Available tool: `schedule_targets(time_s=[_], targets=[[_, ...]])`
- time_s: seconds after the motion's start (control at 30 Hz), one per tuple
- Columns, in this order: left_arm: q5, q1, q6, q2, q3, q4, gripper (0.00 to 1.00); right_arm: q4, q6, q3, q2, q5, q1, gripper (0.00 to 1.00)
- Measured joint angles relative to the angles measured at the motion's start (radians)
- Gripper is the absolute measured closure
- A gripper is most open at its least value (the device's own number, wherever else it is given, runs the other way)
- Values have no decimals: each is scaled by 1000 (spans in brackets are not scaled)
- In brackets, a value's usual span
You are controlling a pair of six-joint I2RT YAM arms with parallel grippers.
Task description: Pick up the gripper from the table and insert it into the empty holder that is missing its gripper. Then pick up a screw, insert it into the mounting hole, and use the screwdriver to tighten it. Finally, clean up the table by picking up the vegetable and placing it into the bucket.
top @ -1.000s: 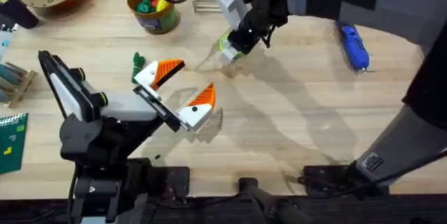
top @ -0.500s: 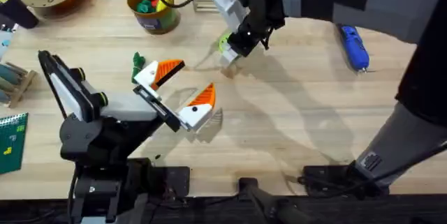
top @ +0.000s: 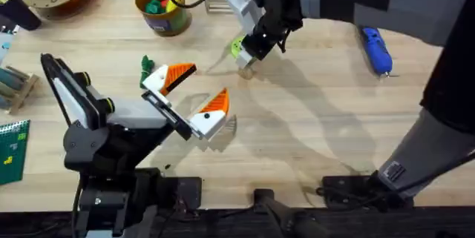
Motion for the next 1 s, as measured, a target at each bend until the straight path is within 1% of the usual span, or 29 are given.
schedule_targets(time_s=[0.1, 0.27, 0.3, 0.37, 0.4, 0.43, 0.47, 0.57, 0.6, 0.63, 1.0], targets=[[0, 0, 0, 0, 0, 0, 28, 0, 0, 0, 0, 0, -1, 471], [0, 0, 0, 0, 0, 0, 28, 0, 0, 0, 0, 0, -2, 474], [0, 0, 0, 0, 0, 0, 28, 0, 0, 0, 0, 0, -6, 511], [0, 0, 0, 0, 0, 0, 28, 0, 0, 0, 0, 0, -7, 543], [0, 0, 0, 0, 0, 0, 28, 0, -2, 0, 0, 0, -7, 580], [0, 0, 0, 0, 0, 0, 28, 0, 3, 0, 0, 1, -8, 642], [0, 0, 0, 0, 0, 0, 28, 0, 3, 0, 0, 2, -9, 758], [0, 0, 0, 0, 0, 0, 28, 0, 4, 0, 0, 2, -9, 840], [0, 0, 0, 0, 0, 0, 28, 1, 4, 0, 0, 2, -9, 904], [0, 0, 0, 0, 0, 0, 27, 1, 4, 2, 0, 2, -10, 993], [0, 0, 0, 0, 0, 0, 28, 0, 3, 3, 0, 2, -10, 995]])
